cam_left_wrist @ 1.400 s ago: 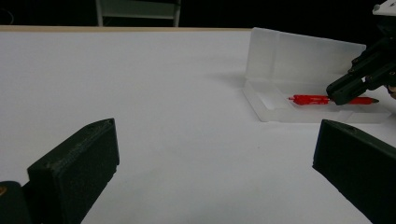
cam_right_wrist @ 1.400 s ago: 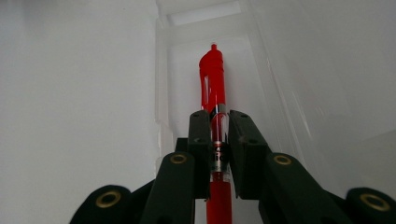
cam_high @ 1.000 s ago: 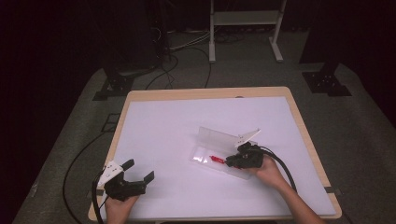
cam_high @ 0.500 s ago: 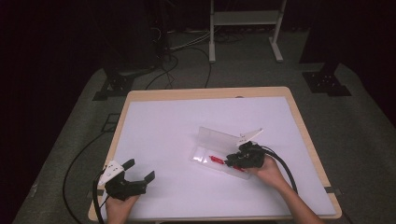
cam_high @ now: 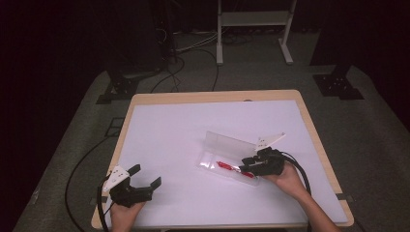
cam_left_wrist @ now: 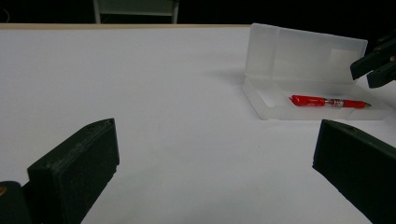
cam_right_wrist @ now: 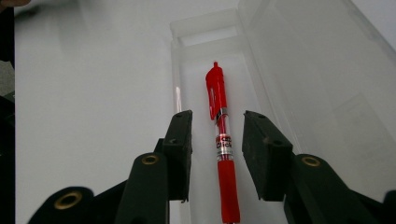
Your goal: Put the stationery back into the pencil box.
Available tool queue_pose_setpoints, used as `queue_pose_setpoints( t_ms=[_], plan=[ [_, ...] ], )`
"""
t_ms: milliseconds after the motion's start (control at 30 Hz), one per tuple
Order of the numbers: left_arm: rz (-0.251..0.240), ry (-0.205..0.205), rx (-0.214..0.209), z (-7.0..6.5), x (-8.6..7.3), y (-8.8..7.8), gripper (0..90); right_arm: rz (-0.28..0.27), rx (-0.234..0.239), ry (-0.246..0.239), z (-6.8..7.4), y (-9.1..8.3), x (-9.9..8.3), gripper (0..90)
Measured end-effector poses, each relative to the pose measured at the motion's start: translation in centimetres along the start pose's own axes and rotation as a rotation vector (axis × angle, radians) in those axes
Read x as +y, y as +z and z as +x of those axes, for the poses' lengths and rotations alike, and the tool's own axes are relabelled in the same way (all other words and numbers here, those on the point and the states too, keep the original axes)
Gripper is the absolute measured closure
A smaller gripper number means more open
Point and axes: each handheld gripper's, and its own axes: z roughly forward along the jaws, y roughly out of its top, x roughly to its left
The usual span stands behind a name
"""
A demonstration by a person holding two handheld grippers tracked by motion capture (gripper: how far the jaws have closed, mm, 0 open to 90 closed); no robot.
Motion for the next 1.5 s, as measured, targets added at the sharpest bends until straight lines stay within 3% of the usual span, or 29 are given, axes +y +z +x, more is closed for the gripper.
queue_pose_setpoints(
  t_ms=[333,1500],
  plan=[
    [-0.004,0.002,0.001,0.0,0.0,-0.2,0.0,-0.016,-0.017,0.004,0.2,-0.9,-0.2,59.0],
    [-0.001,0.011,-0.004,-0.2,0.1,0.0,0.0,-0.037,-0.037,0.051,0.1,-4.2,-3.3,50.9]
  ],
)
